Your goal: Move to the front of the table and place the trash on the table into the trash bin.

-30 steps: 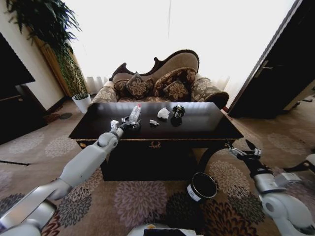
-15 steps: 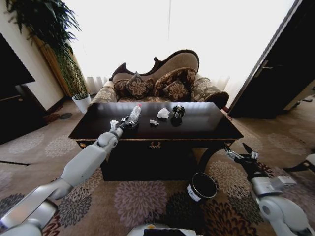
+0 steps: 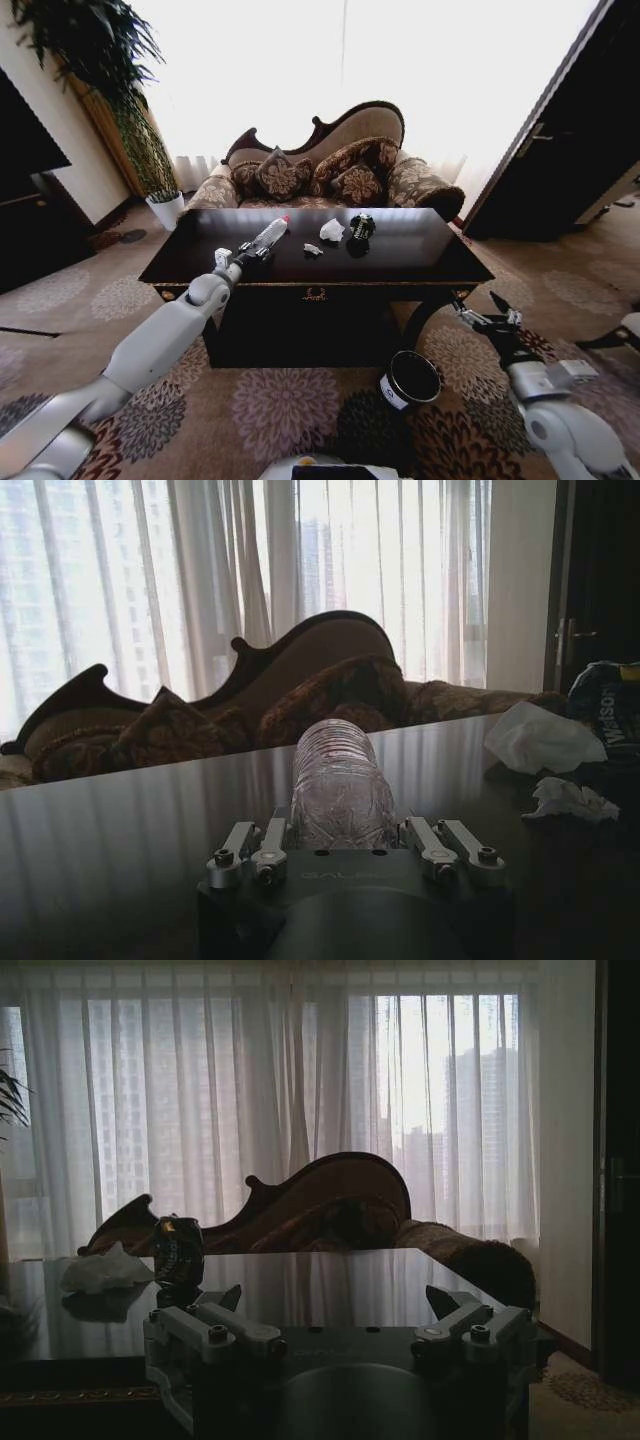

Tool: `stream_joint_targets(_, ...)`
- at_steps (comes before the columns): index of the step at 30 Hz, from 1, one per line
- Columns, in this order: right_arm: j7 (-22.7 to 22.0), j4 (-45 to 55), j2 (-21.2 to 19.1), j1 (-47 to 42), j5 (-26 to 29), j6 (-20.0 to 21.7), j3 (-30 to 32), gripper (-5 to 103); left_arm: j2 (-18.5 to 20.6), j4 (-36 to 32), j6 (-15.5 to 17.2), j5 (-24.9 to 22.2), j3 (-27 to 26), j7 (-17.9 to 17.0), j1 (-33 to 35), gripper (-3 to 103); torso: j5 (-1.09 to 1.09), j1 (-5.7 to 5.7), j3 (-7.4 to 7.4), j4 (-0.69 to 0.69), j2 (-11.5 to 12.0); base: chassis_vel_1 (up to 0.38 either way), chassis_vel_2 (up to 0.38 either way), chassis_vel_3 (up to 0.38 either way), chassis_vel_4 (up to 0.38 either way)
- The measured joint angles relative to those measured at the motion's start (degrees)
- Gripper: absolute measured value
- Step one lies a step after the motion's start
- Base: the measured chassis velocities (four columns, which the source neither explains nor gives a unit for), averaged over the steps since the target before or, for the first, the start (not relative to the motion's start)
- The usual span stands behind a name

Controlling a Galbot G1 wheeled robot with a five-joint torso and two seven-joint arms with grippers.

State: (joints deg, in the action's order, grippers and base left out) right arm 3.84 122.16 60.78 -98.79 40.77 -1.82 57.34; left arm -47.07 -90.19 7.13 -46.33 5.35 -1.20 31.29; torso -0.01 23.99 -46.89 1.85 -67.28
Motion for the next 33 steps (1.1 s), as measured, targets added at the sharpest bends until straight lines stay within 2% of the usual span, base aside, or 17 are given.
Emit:
stream_joint_targets(4, -0.3, 0.0, 0.1, 0.1, -0.7, 0.0, -0.3, 100, 3.3, -4.9, 0.8, -1.3, -2.7, 0.1, 3.6, 41, -0.01, 0.0, 0.0, -0.01, 0.0, 0.0, 0.0, 0.0, 0.0)
stream_joint_targets(6, -0.4, 0.0, 0.2, 0.1, -2.5, -0.1, -0.5, 100, 6.4, -10.3, 1.4, -2.0, -5.0, 0.1, 6.6, 41, 0.01, 0.0, 0.0, 0.0, 0.0, 0.0, 0.0, 0.0, 0.0)
stream_joint_targets(7, -0.4, 0.0, 0.2, 0.1, -2.5, -0.1, -0.5, 100, 6.4, -10.3, 1.4, -2.0, -5.0, 0.1, 6.6, 41, 0.01, 0.0, 0.0, 0.0, 0.0, 0.0, 0.0, 0.0, 0.0)
stream_joint_targets(11, -3.0, 0.7, 1.5, 0.3, -9.0, -1.3, -1.8, 100, 9.8, -19.0, 2.3, -2.9, -7.2, 0.0, 11.3, 41, 0.01, 0.0, 0.0, 0.0, 0.0, 0.0, 0.0, 0.0, 0.0)
stream_joint_targets(12, -3.0, 0.7, 1.5, 0.3, -9.0, -1.3, -1.8, 100, 9.8, -19.0, 2.3, -2.9, -7.2, 0.0, 11.3, 41, 0.01, 0.0, 0.0, 0.0, 0.0, 0.0, 0.0, 0.0, 0.0)
stream_joint_targets(16, -4.2, 1.0, 2.5, 0.3, -17.9, -3.0, -3.2, 100, 11.5, -24.9, 3.3, -4.4, -6.3, -0.8, 12.1, 41, 0.01, -0.01, 0.01, 0.01, 0.0, 0.0, 0.0, 0.0, 0.0)
stream_joint_targets(17, -4.2, 1.0, 2.5, 0.3, -17.9, -3.0, -3.2, 100, 11.5, -24.9, 3.3, -4.4, -6.3, -0.8, 12.1, 41, 0.01, -0.01, 0.01, 0.01, 0.0, 0.0, 0.0, 0.0, 0.0)
stream_joint_targets(20, -4.3, 1.0, 3.1, 0.1, -25.6, -5.0, -3.7, 100, 12.0, -28.1, 4.0, -5.5, -4.4, -1.6, 11.2, 41, 0.02, 0.0, 0.0, 0.01, 0.0, 0.0, 0.0, 0.0, 0.0)
stream_joint_targets(21, -4.3, 1.0, 3.1, 0.1, -25.6, -5.0, -3.7, 100, 12.0, -28.1, 4.0, -5.5, -4.4, -1.6, 11.2, 41, 0.02, 0.0, 0.0, 0.01, 0.0, 0.0, 0.0, 0.0, 0.0)
stream_joint_targets(23, -4.3, 1.1, 3.5, -0.2, -30.2, -6.2, -3.9, 100, 12.0, -29.2, 4.4, -5.5, -2.5, -2.1, 10.3, 41, 0.01, 0.0, 0.0, 0.02, 0.0, 0.0, 0.0, 0.0, 0.0)
stream_joint_targets(26, -5.0, 1.0, 4.1, 0.1, -38.5, -8.6, -4.6, 100, 10.9, -30.6, 5.0, -5.5, 2.4, -3.1, 8.3, 41, 0.01, -0.01, 0.0, 0.02, 0.0, 0.0, 0.0, 0.0, 0.0)
stream_joint_targets(28, -5.2, 1.0, 4.2, 0.2, -40.4, -9.3, -4.5, 100, 10.8, -30.8, 5.1, -5.6, 3.2, -3.2, 7.9, 41, 0.01, -0.01, 0.0, 0.02, 0.0, 0.0, 0.0, 0.0, 0.0)
stream_joint_targets(31, -5.3, 1.3, 4.1, 0.9, -53.6, -14.2, -3.0, 100, 10.5, -31.7, 5.9, -5.8, 8.2, -3.8, 5.3, 41, 0.02, 0.0, 0.0, 0.01, 0.0, 0.0, 0.0, 0.0, 0.0)
stream_joint_targets(32, -5.3, 1.7, 3.9, 0.9, -56.8, -15.4, -2.6, 100, 10.3, -31.9, 6.1, -5.9, 9.6, -3.9, 4.4, 41, 0.02, 0.0, 0.0, 0.01, 0.0, 0.0, 0.0, 0.0, 0.0)
stream_joint_targets(33, -5.3, 1.7, 3.9, 0.9, -56.8, -15.4, -2.6, 100, 10.3, -31.9, 6.1, -5.9, 9.6, -3.9, 4.4, 41, 0.02, 0.0, 0.0, 0.01, 0.0, 0.0, 0.0, 0.0, 0.0)
